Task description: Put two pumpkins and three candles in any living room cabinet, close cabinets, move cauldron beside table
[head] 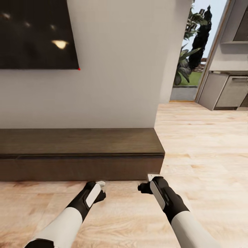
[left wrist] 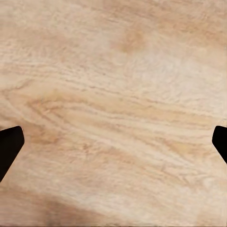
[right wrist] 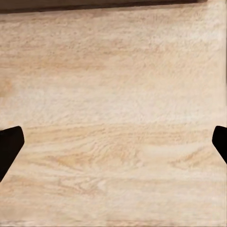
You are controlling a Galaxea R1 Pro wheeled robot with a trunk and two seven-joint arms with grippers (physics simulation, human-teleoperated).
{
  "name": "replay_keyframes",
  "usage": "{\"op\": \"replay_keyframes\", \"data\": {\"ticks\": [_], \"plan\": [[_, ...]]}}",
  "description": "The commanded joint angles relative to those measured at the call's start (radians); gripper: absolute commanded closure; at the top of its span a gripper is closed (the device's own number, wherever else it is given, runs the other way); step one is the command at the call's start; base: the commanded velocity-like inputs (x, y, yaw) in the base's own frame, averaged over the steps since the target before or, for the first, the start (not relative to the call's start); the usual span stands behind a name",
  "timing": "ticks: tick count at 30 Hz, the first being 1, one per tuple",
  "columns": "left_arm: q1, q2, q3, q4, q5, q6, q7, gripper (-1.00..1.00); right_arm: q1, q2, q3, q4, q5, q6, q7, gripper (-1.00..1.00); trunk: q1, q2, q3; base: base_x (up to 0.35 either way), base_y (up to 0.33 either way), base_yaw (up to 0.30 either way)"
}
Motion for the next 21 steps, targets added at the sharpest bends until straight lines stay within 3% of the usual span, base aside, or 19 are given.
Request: {"op": "replay_keyframes", "data": {"ticks": [1,4,8,11,14,18,21], "plan": [[0.005,0.0,-0.002,0.002,0.011,-0.002,0.01,-1.0,-0.001,-0.003,0.001,-0.001,-0.011,0.009,-0.009,-1.0,-0.005,0.007,0.002,-0.314,0.0,0.0],[0.014,-0.001,0.003,0.009,0.01,-0.019,0.01,-1.0,-0.002,-0.007,-0.008,-0.001,-0.01,0.013,-0.008,-1.0,-0.016,0.028,0.012,-0.335,0.0,0.0],[0.023,-0.002,0.003,0.071,0.009,-0.111,0.011,-1.0,0.004,-0.01,-0.011,0.006,-0.01,0.013,-0.007,-1.0,-0.032,0.056,0.024,-0.256,0.0,0.0],[0.026,-0.002,0.002,0.162,0.006,-0.177,0.01,-1.0,0.088,-0.011,-0.012,0.008,-0.009,0.012,-0.009,-1.0,-0.043,0.077,0.033,-0.057,0.0,0.0],[0.028,-0.001,0.002,0.195,0.004,-0.213,0.009,-1.0,0.118,-0.012,-0.012,0.013,-0.008,0.01,-0.01,-1.0,-0.055,0.098,0.039,-0.013,0.0,0.0],[0.029,0.002,0.001,0.282,-0.001,-0.311,0.009,-1.0,0.145,-0.013,-0.013,0.064,-0.003,-0.063,-0.012,-1.0,-0.07,0.126,0.045,-0.002,0.0,0.0],[0.03,0.007,0.0,0.32,-0.002,-0.346,0.008,-1.0,0.153,-0.028,-0.014,0.132,-0.006,-0.118,-0.012,-1.0,-0.081,0.147,0.05,0.0,0.0,0.0]]}}
